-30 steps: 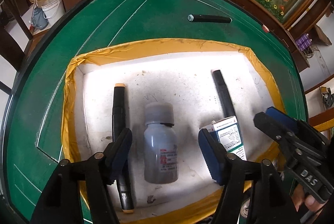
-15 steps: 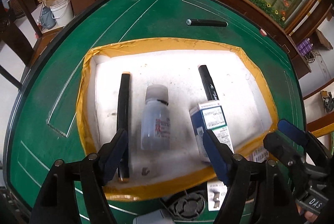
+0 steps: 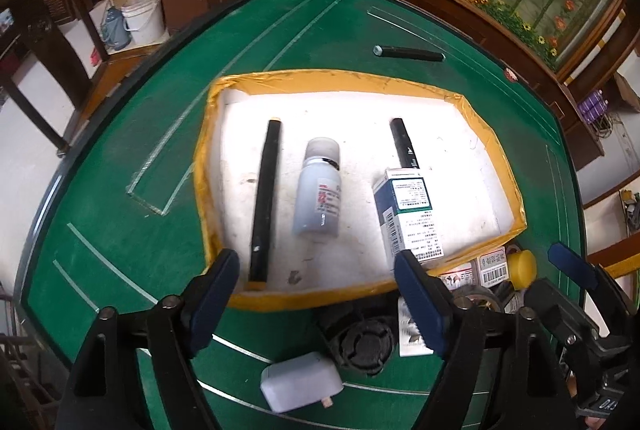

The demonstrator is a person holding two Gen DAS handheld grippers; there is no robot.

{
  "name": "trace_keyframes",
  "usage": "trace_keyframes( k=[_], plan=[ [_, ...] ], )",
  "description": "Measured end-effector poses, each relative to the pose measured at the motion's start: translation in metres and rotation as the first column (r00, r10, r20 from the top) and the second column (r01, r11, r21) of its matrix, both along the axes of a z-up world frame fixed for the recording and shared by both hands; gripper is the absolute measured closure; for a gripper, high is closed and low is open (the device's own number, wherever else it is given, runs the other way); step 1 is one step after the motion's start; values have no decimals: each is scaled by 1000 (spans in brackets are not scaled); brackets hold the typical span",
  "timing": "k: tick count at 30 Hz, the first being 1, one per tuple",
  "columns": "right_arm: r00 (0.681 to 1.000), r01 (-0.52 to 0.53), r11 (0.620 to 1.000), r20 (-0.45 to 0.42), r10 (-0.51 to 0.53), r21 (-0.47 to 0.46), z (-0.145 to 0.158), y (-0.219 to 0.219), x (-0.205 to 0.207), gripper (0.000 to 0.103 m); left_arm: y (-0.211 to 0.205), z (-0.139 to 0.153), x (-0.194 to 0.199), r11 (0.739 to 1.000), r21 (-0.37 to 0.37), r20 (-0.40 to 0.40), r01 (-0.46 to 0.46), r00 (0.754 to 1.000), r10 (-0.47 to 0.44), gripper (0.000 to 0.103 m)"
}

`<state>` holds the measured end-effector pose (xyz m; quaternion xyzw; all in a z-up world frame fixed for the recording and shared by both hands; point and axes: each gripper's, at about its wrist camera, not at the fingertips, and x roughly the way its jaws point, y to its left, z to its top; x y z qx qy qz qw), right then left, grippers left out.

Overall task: Organize rigid objects
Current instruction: 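Grasp the white plug adapter with the left gripper while the right gripper reaches toward the green-labelled bottle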

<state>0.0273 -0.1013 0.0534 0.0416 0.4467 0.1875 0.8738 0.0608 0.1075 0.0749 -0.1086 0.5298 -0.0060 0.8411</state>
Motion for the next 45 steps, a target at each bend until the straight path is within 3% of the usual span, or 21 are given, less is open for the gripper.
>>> trace_keyframes(
  k=[2,13,24,29,38,41,45],
  plan=[
    [1000,-9,1000,4,9,7,0,-4,-7,12,4,4,-7,1000,2,12,-19,1000,19,9],
    [1000,-20,1000,-21,20,6,-12,-42,-40,5,14,12,-56,998,16,22,-54,998,53,8],
    [997,-7,1000,-79,7,9,-31,-64,-55,5,2,-31,-79,1000,14,-86,-22,996,23,8],
    [994,19,1000,-109,-19,1,-42,-78,-59,5,-1,-43,-75,999,6,-91,-33,995,34,8],
    [995,-25,999,-100,20,-48,-54,-73,-45,8,-11,-50,-65,999,-9,-89,34,995,-34,23],
    [994,-29,998,-103,23,-59,-61,-71,-36,10,-14,-49,-66,998,-1,-86,56,995,-56,34],
    [995,-47,995,-95,39,-90,-65,-67,-24,28,-8,-51,-68,999,1,-91,54,994,-53,44]
  ],
)
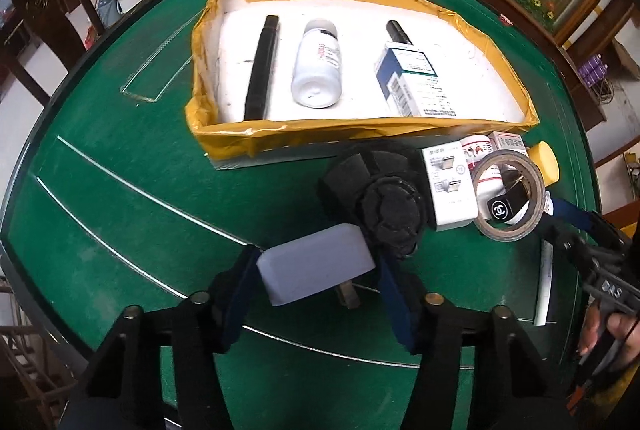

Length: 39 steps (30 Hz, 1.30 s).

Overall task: Organize rigid objects
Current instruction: 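Grasp the white plug adapter with the left gripper while the right gripper reaches toward the green-labelled bottle, then grasp the white green-labelled bottle with the right gripper and lift it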

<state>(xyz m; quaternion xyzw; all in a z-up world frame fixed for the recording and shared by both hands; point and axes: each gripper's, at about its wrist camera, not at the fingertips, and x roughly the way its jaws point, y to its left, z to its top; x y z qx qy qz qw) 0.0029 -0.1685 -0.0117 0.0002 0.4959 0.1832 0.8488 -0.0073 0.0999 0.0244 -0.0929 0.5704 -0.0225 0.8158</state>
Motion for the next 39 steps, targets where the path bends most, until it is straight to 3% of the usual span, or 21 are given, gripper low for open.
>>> trace_keyframes(
  k=[3,7,12,15,20,22,24,35,39],
  plan=[
    [999,-38,999,-22,39,16,0,6,5,50,4,0,-3,1000,-29,-6,2,1000,-2,44],
    [996,-78,997,-44,78,2,2,14,-6,58,-2,1,-12,998,-42,-11,54,998,-55,44],
    [988,-85,996,-123,88,33,-1,6,-24,91,-17,2,-22,992,-11,-17,122,992,-122,44],
    [983,-96,994,-153,103,54,-2,5,-38,98,-21,2,-27,990,-17,-23,137,990,-137,44],
    [978,-117,990,-165,128,77,2,10,-53,99,-26,3,-29,989,-14,-31,150,988,-150,44],
    [983,-111,992,-143,117,53,7,10,-52,86,-29,2,-25,989,-16,-35,146,989,-146,44],
    [988,-104,994,-114,107,33,11,10,-49,51,-30,2,-22,989,-17,-39,145,989,-145,43],
    [989,-145,985,-48,141,-91,8,30,-24,49,-32,-6,-17,991,-6,-55,135,989,-135,43],
    [988,-154,980,-46,149,-127,3,31,-19,53,-33,-6,-14,990,-2,-54,139,989,-139,43]
  ],
)
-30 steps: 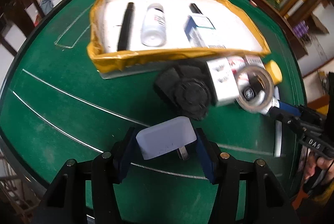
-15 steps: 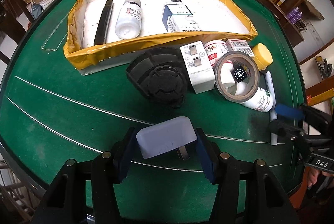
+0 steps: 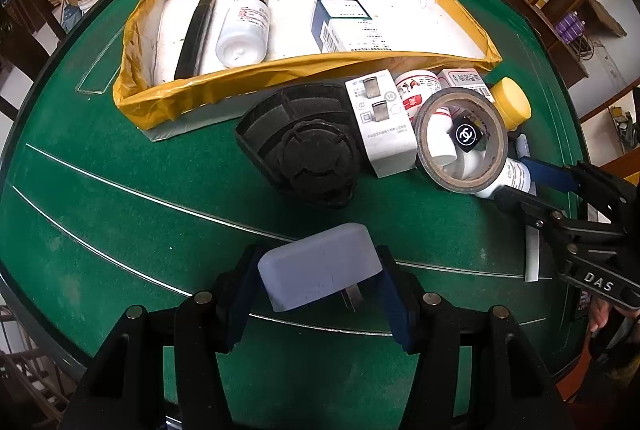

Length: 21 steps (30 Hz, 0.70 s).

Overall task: Organize rigid objects
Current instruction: 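Grasp the white green-labelled bottle with the right gripper and lift it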

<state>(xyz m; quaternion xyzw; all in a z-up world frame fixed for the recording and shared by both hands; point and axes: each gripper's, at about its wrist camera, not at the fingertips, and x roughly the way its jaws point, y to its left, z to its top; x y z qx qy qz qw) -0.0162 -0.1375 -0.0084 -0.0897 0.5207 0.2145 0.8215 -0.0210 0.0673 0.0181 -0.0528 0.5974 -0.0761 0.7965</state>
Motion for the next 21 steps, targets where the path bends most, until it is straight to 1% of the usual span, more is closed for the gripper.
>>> trace_keyframes(
  k=[2,4,6,7,8,9,14,16,19,20,21],
  plan=[
    [1000,5,999,-26,-4,33,2,-3,-2,53,-3,-1,3,1000,-1,0,-1,1000,1,43],
    [997,-8,995,-81,16,95,5,-8,-8,53,-6,0,5,1000,-1,0,-2,1000,2,43],
    [990,-40,987,-130,61,158,7,-10,-17,53,-6,0,5,1000,0,0,1,1000,-1,43],
    [983,-69,977,-153,101,204,9,-10,-24,53,-6,0,6,1000,0,0,2,1000,-2,43],
    [979,-83,971,-161,121,222,9,-10,-28,55,-6,0,6,1000,1,0,2,1000,-2,43],
    [980,-87,971,-158,124,221,10,-10,-32,55,-5,0,6,1000,1,0,3,1000,-3,43],
    [996,-32,993,-84,42,115,12,-9,-25,55,-6,0,6,1000,12,0,9,1000,-9,43],
    [997,-50,995,-52,54,87,11,0,-20,55,-8,0,8,1000,14,0,9,1000,-9,43],
    [996,-83,996,-28,84,37,5,16,-15,55,-11,0,8,1000,18,1,11,1000,-11,43],
    [996,-91,996,-22,91,23,3,20,-15,57,-11,0,9,1000,19,1,12,1000,-12,43],
    [995,-100,995,-16,100,2,0,25,-14,62,-12,0,9,1000,20,2,11,1000,-11,43]
  ],
)
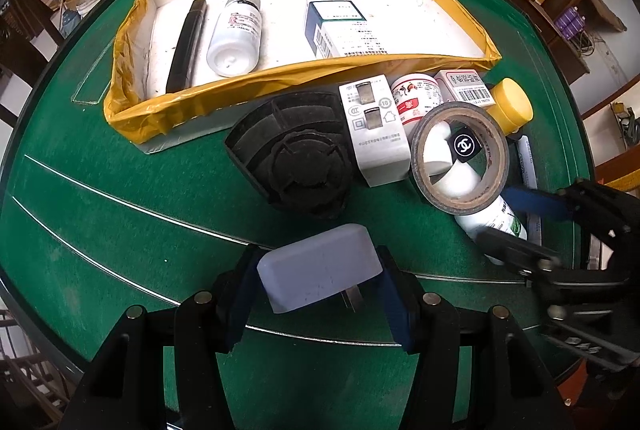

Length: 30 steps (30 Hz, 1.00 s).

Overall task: Organize rigid objects
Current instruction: 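Grasp the white green-labelled bottle with the right gripper and lift it, then carry the plug adapter and green-labelled bottle over the tray with both grippers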

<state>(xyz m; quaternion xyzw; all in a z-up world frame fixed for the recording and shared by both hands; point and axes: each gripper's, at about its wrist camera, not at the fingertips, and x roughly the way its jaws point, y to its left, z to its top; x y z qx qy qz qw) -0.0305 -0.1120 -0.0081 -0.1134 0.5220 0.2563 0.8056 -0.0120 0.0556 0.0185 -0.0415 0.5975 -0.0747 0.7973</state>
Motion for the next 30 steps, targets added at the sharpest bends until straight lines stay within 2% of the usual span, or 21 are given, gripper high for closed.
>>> trace_keyframes(
  k=[2,6,19,25,30],
  plan=[
    [1000,-13,999,9,13,-41,-7,10,0,67,-1,-1,1,1000,1,4,-2,1000,2,43],
    [999,-16,997,41,19,-80,-12,18,-2,69,-2,-3,-1,1000,1,16,-1,1000,1,43],
    [996,80,996,-34,-81,-38,-13,-14,-12,69,-29,-5,-6,998,-9,2,59,998,-59,43],
    [998,66,997,-23,-67,-48,-14,-12,-14,69,-37,-5,-1,998,2,3,56,998,-56,43],
    [997,72,997,-12,-72,-37,-12,-13,-15,69,-47,-1,-5,999,-20,26,49,998,-48,44]
  ],
)
